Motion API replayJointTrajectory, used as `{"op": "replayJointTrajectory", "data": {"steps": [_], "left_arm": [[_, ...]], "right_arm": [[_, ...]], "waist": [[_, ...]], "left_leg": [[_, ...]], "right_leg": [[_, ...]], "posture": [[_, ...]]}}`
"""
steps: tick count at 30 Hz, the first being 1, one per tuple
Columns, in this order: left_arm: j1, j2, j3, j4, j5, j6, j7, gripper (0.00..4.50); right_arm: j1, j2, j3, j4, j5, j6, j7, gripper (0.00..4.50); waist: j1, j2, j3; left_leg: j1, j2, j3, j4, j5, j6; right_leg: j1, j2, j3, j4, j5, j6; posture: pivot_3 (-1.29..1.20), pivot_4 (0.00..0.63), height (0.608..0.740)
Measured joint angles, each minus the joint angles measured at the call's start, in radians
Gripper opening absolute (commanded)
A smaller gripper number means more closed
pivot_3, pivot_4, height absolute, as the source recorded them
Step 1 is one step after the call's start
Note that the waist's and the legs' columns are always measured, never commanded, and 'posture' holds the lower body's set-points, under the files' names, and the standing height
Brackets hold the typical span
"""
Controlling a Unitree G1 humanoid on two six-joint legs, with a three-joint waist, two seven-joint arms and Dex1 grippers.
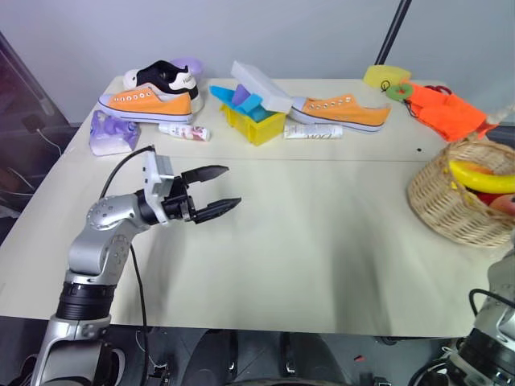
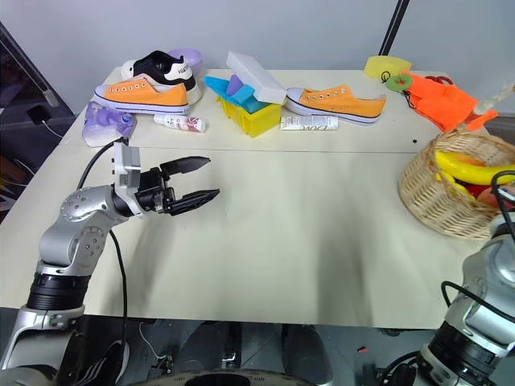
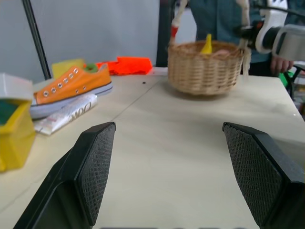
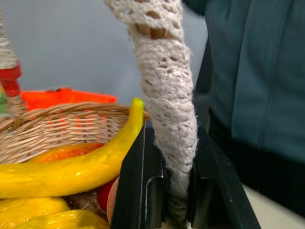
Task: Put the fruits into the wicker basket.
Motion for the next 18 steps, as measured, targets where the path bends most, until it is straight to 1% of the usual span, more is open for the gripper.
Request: {"op": "replayJointTrajectory", "data": {"steps": [2,4,5,8,9,10,11,12,15,18], "left_arm": [[0.006,-0.006,0.0,0.007,0.005,-0.01,0.002,3.86],[0.017,-0.01,0.0,0.008,0.009,-0.016,0.007,3.86],[0.025,-0.012,0.0,0.007,0.011,-0.016,0.011,3.86],[0.039,-0.014,0.0,0.006,0.013,-0.017,0.02,3.86],[0.044,-0.014,0.0,0.006,0.015,-0.019,0.023,3.86],[0.048,-0.014,0.0,0.006,0.018,-0.02,0.025,3.86],[0.05,-0.014,0.0,0.006,0.02,-0.022,0.028,3.86],[0.051,-0.014,0.0,0.005,0.021,-0.026,0.029,3.86],[0.051,-0.02,0.001,0.003,0.025,-0.034,0.05,3.86],[0.053,-0.026,0.004,0.003,0.026,-0.036,0.068,3.86]], "right_arm": [[0.0,0.01,0.023,0.0,-0.001,0.002,-0.004,0.05],[0.0,0.01,0.035,0.0,-0.001,0.002,0.0,0.99],[-0.002,0.011,0.037,0.0,0.008,0.0,0.004,1.24],[-0.003,0.012,0.044,0.0,0.02,-0.009,0.017,2.69],[-0.002,0.006,0.053,0.0,0.018,-0.015,0.024,3.11],[-0.002,0.003,0.057,0.0,0.018,-0.023,0.03,3.69],[-0.002,0.002,0.057,-0.001,0.02,-0.026,0.031,4.14],[-0.002,0.003,0.057,-0.001,0.021,-0.024,0.031,4.48],[0.028,0.018,0.061,-0.04,0.026,-0.005,0.025,4.48],[0.084,0.077,0.065,-0.124,0.014,0.0,-0.012,4.48]], "waist": [[0.001,0.0,0.0],[0.001,0.0,0.0],[0.001,0.0,0.0],[0.001,0.0,0.0],[0.001,0.0,0.0],[0.001,0.0,0.0],[0.001,0.0,0.0],[0.002,0.0,0.0],[0.002,0.0,0.0],[0.004,0.0,0.0]], "left_leg": [[0.0,0.0,0.0,0.0,0.0,0.0],[0.0,0.0,0.0,0.0,0.0,0.0],[0.0,0.0,0.0,0.0,0.0,0.0],[0.0,0.0,0.0,0.0,0.0,0.0],[0.0,0.0,0.0,0.0,0.0,0.0],[0.0,0.0,0.0,0.0,0.0,0.0],[0.0,0.0,0.0,0.0,0.0,0.0],[0.0,0.0,0.0,0.0,0.0,0.0],[0.0,0.0,0.0,0.0,0.0,0.0],[0.0,0.0,0.0,0.0,0.0,0.0]], "right_leg": [[0.0,0.0,0.0,0.0,0.0,0.0],[0.0,0.0,0.0,0.0,0.0,0.0],[0.0,0.0,0.0,0.0,0.0,0.0],[0.0,0.0,0.0,0.0,0.0,0.0],[0.0,0.0,0.0,0.0,0.0,0.0],[0.0,0.0,0.0,0.0,0.0,0.0],[0.0,0.0,0.0,0.0,0.0,0.0],[0.0,0.0,0.0,0.0,0.0,0.0],[0.0,0.0,0.0,0.0,0.0,0.0],[0.0,0.0,0.0,0.0,0.0,0.0]], "posture": [[0.0,0.15,0.74],[0.0,0.15,0.74],[0.0,0.15,0.74],[0.0,0.15,0.74],[0.0,0.15,0.74],[0.0,0.15,0.74],[0.0,0.15,0.74],[0.0,0.15,0.74],[0.0,0.15,0.74],[0.0,0.15,0.74]]}}
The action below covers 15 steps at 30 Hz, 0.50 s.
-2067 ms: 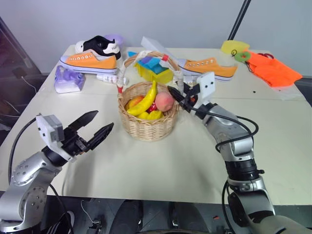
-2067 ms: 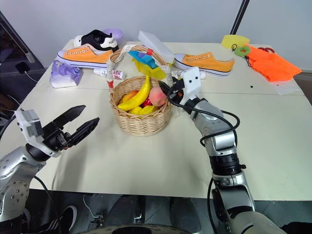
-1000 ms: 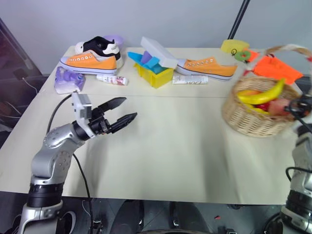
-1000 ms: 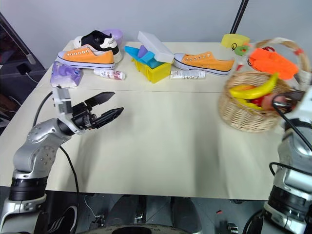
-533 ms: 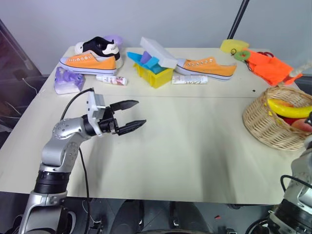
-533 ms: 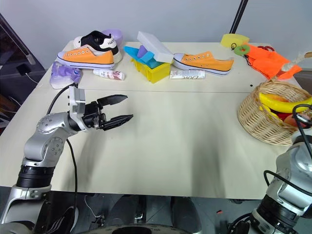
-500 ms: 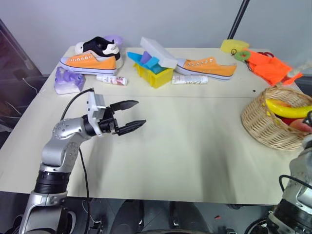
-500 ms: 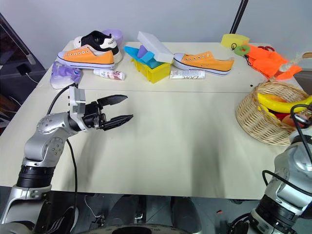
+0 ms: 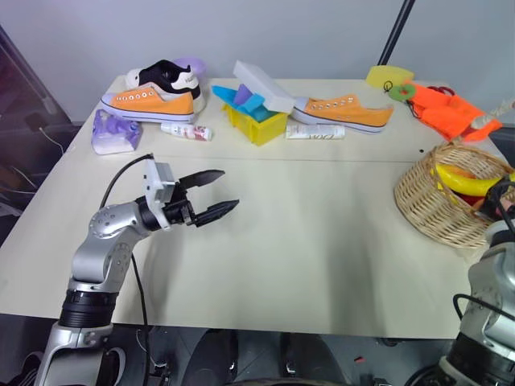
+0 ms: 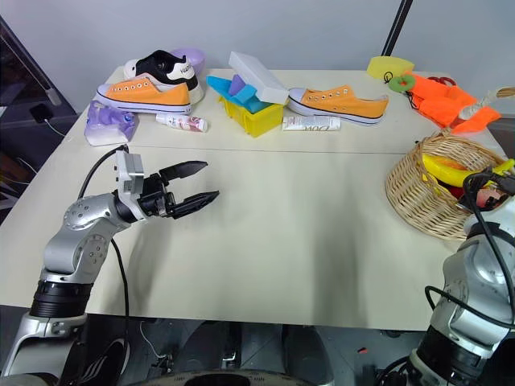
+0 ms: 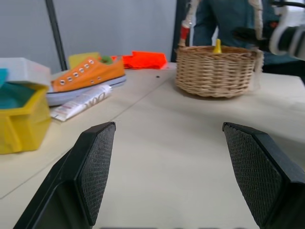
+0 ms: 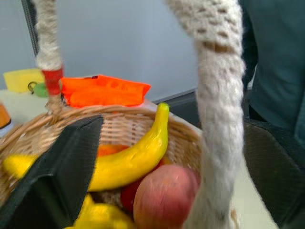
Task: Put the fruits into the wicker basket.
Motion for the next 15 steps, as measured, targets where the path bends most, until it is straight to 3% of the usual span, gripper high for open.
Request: {"op": "replayJointTrajectory", "data": {"steps": [8,12,15], "left_arm": [[0.008,-0.003,0.002,0.0,0.003,-0.002,0.027,3.86],[0.018,-0.003,0.008,0.002,0.031,-0.03,0.057,3.86],[0.03,-0.005,0.03,0.015,0.055,-0.036,0.112,3.86]], "right_arm": [[0.196,0.098,0.063,-0.172,-0.03,-0.048,0.012,4.48],[0.316,0.057,0.2,-0.25,-0.098,-0.147,0.12,4.48],[0.295,-0.014,0.305,-0.267,-0.144,-0.232,0.205,4.48]], "waist": [[-0.004,0.0,0.0],[-0.006,0.0,0.0],[-0.007,-0.001,0.0]], "left_leg": [[0.001,0.001,0.0,0.0,0.0,0.0],[0.001,0.001,0.0,0.0,0.0,0.0],[0.002,0.001,0.0,0.0,0.0,0.0]], "right_leg": [[0.0,0.0,0.0,0.0,0.0,0.0],[0.0,0.0,0.0,0.0,0.0,0.0],[0.001,0.001,0.0,0.0,0.0,0.0]], "posture": [[0.0,0.15,0.74],[0.0,0.15,0.74],[0.0,0.15,0.74]]}}
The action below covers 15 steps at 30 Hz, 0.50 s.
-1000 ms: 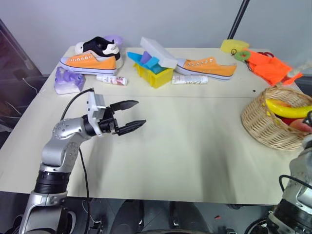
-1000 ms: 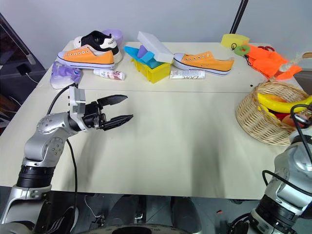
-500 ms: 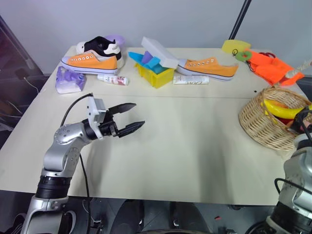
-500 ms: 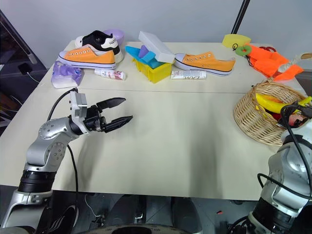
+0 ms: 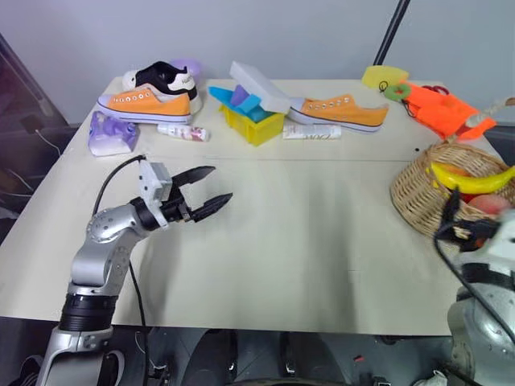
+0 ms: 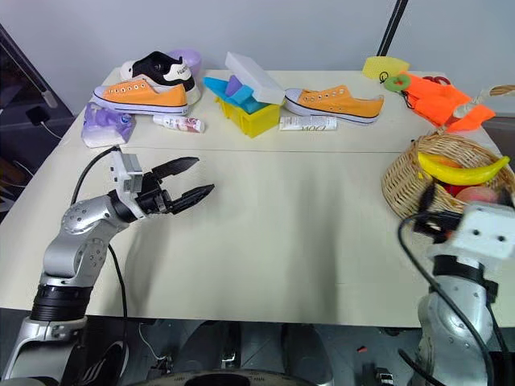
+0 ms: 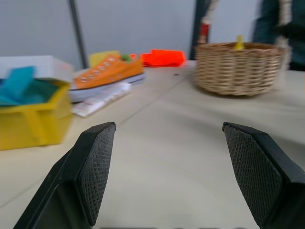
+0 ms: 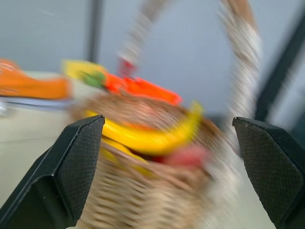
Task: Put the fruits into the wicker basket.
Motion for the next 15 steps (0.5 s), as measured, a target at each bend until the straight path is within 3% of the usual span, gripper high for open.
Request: {"op": "replayJointTrajectory", "data": {"steps": [5,8,15], "left_arm": [[0.036,-0.001,0.029,0.012,0.029,0.025,0.093,3.86],[0.043,-0.004,0.111,0.032,0.03,0.048,0.2,3.86],[0.098,-0.01,0.24,0.019,0.067,0.056,0.403,3.86]], "right_arm": [[-0.201,-0.057,0.171,0.099,0.134,-0.008,0.219,4.48],[-0.303,-0.143,0.247,0.197,0.258,0.063,0.408,4.48],[-0.391,-0.319,0.334,0.366,0.397,0.125,0.769,4.48]], "waist": [[0.004,-0.003,0.001],[0.008,-0.006,0.002],[0.008,-0.007,0.002]], "left_leg": [[0.001,0.001,0.0,0.0,0.0,0.0],[0.0,0.001,0.0,0.0,0.0,0.0],[-0.001,0.001,-0.001,0.0,0.0,0.0]], "right_leg": [[0.001,0.001,0.0,0.0,0.0,0.0],[0.0,0.001,-0.001,0.0,0.0,0.0],[0.001,-0.002,-0.001,-0.002,0.0,0.0]], "posture": [[0.0,0.15,0.74],[0.0,0.15,0.74],[0.0,0.15,0.74]]}}
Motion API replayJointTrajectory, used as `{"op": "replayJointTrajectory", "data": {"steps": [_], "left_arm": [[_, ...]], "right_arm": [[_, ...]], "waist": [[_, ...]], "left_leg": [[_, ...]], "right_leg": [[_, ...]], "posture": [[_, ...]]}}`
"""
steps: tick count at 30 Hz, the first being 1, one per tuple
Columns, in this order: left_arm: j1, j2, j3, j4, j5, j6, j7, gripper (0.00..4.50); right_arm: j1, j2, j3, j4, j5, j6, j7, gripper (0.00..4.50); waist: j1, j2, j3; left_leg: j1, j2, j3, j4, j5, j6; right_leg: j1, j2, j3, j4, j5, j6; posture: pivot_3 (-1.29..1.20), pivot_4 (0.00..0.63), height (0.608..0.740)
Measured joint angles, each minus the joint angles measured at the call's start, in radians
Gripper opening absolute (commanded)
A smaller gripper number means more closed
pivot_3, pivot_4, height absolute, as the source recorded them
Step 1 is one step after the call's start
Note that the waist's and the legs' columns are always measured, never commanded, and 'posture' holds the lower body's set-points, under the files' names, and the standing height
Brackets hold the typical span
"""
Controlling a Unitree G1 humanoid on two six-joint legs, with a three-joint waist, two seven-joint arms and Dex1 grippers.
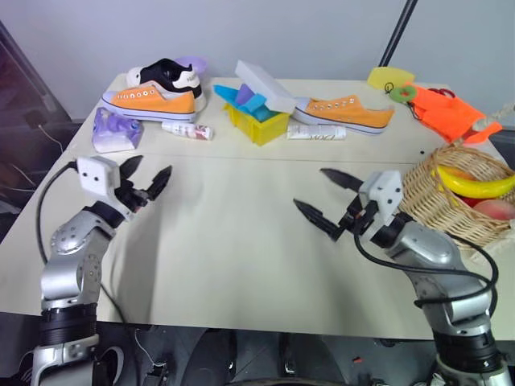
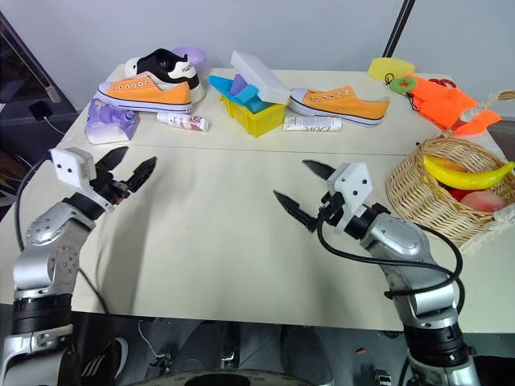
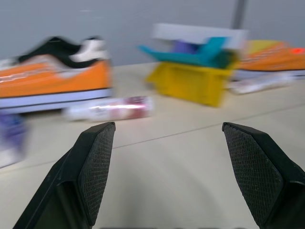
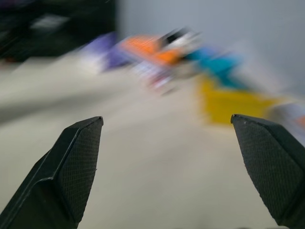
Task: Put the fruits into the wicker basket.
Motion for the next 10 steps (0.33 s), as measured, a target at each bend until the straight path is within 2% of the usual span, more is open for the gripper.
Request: {"op": "replayJointTrajectory", "data": {"steps": [4,10], "left_arm": [[0.095,-0.008,0.022,-0.041,0.014,0.0,0.051,3.86],[0.142,-0.009,0.083,-0.08,0.0,0.018,0.099,3.86]], "right_arm": [[-0.079,-0.001,0.026,0.135,-0.022,-0.06,0.071,4.48],[-0.082,0.032,0.072,0.199,-0.046,-0.119,0.116,4.48]], "waist": [[-0.003,0.0,0.0],[0.002,0.0,0.0]], "left_leg": [[0.0,0.0,0.0,-0.002,0.0,0.0],[-0.002,0.0,0.0,-0.001,0.0,-0.001]], "right_leg": [[-0.001,0.0,0.0,0.0,0.0,0.0],[-0.002,-0.002,0.0,-0.001,0.0,-0.001]], "posture": [[0.0,0.15,0.74],[0.0,0.15,0.74]]}}
